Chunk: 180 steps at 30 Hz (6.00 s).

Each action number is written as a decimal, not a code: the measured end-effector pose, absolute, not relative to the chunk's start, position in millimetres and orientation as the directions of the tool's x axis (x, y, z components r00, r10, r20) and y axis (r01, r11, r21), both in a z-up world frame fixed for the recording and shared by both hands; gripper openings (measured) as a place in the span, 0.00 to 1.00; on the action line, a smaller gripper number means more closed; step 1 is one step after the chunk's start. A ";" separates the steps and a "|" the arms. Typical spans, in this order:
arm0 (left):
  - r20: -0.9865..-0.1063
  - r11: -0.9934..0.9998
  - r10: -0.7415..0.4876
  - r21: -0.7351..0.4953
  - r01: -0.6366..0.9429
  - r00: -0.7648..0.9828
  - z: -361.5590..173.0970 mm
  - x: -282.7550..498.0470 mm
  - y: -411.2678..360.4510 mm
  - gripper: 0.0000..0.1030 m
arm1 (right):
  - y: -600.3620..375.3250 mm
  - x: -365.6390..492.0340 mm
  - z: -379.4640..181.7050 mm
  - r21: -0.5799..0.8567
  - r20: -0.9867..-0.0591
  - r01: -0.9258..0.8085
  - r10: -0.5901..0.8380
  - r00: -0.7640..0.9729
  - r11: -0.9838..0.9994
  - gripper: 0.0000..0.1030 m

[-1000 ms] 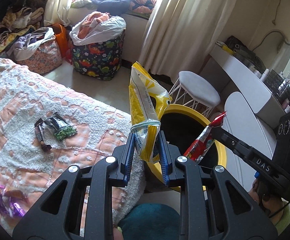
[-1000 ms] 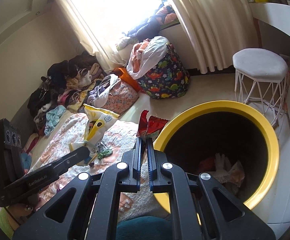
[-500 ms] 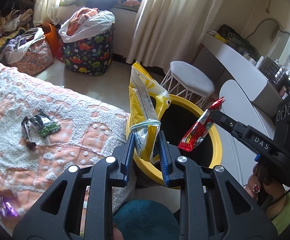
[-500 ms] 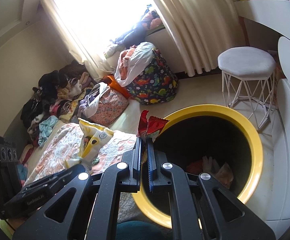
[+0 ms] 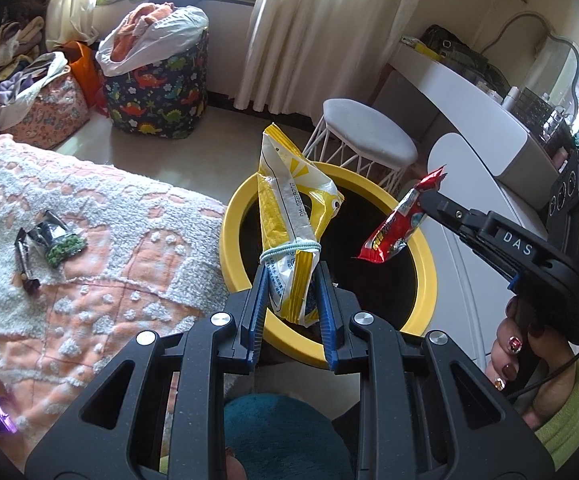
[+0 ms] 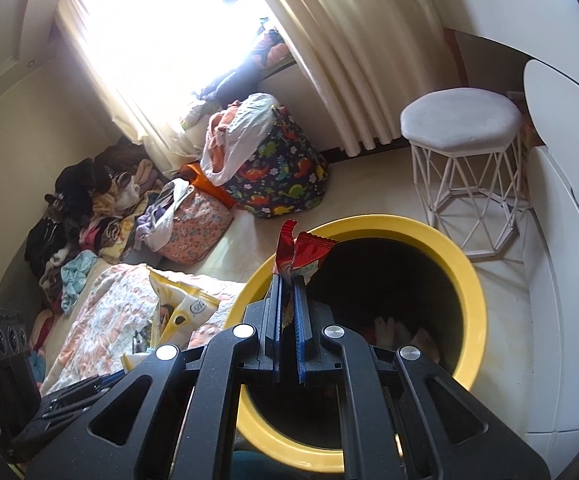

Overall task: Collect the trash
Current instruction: 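Carry the yellow chip bag and red wrapper over the yellow bin, then open both grippers to drop the chip bag and red wrapper into the bin, then move both grippers back to the bed toward the purple wrapper, then grasp the purple candy wrapper with left gripper while right grasps chocolate bar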

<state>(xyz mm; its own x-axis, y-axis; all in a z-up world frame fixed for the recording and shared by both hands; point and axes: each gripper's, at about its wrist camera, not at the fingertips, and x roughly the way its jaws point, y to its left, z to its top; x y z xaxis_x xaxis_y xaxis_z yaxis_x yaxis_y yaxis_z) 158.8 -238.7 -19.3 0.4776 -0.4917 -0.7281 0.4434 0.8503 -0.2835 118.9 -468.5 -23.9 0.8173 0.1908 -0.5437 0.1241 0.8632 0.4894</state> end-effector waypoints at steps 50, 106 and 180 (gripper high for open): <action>-0.689 0.894 -0.417 -0.191 0.406 0.593 -14.5 157.2 -241.6 0.89 | -479.7 116.5 -39.2 0.432 -0.608 0.229 0.095 0.788 0.872 0.61; -0.585 0.982 -0.169 -0.167 0.087 0.793 8.2 133.0 -83.3 0.89 | -309.3 98.4 9.0 0.269 -0.528 -0.251 0.361 0.769 0.930 0.72; -0.796 0.933 -0.174 -0.322 -0.163 0.580 -92.8 89.5 59.7 0.37 | -119.0 264.3 -108.9 0.302 -0.802 -0.417 0.465 0.375 0.857 0.18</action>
